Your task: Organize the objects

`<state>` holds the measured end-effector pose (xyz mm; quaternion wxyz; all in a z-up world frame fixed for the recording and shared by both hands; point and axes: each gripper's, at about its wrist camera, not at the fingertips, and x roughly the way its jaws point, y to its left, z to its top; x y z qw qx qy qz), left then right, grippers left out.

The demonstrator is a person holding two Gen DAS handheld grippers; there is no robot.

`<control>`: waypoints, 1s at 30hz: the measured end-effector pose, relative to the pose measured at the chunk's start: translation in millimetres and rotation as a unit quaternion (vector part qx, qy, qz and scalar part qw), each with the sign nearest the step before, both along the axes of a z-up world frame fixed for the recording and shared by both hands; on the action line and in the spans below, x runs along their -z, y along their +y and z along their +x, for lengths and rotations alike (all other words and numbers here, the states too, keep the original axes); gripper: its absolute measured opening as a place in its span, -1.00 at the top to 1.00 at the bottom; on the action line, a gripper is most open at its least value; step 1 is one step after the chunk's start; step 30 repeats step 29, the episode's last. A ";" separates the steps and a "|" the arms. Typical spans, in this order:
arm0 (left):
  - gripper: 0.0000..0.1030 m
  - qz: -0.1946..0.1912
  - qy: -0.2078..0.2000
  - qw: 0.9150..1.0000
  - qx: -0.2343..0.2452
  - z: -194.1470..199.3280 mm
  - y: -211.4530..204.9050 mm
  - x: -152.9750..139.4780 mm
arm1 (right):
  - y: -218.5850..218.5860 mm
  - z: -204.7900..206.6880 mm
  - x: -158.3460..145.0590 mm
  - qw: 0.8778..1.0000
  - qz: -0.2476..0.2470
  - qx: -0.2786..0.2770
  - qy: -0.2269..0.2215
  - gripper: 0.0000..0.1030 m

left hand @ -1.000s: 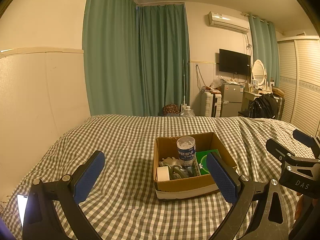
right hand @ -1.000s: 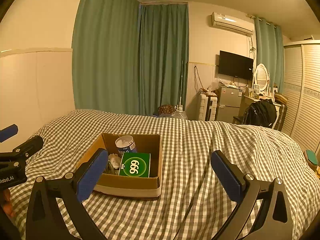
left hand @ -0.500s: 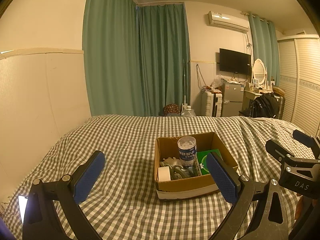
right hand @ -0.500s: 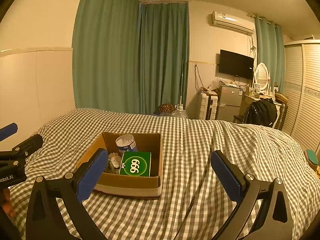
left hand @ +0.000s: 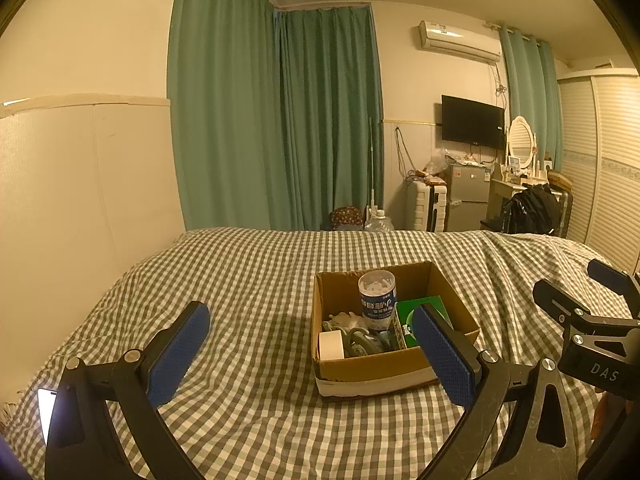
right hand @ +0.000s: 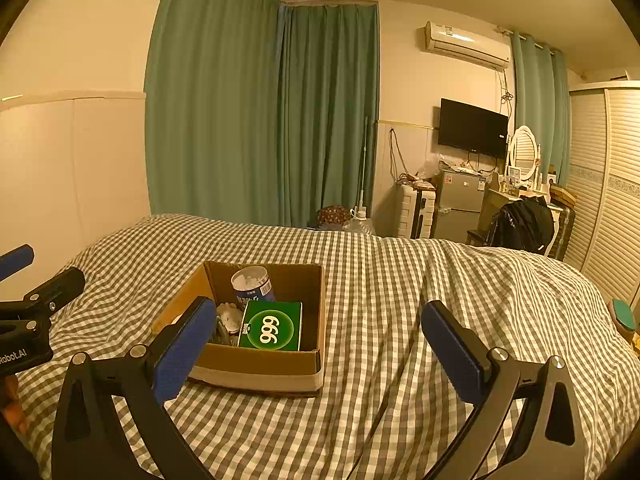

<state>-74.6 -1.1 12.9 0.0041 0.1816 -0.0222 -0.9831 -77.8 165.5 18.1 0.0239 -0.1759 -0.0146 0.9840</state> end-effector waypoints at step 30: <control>-1.00 -0.001 -0.002 1.000 0.003 -0.9 0.4 3.2 | 1.3 2.9 5.0 1.000 0.001 -0.001 -0.006 -0.99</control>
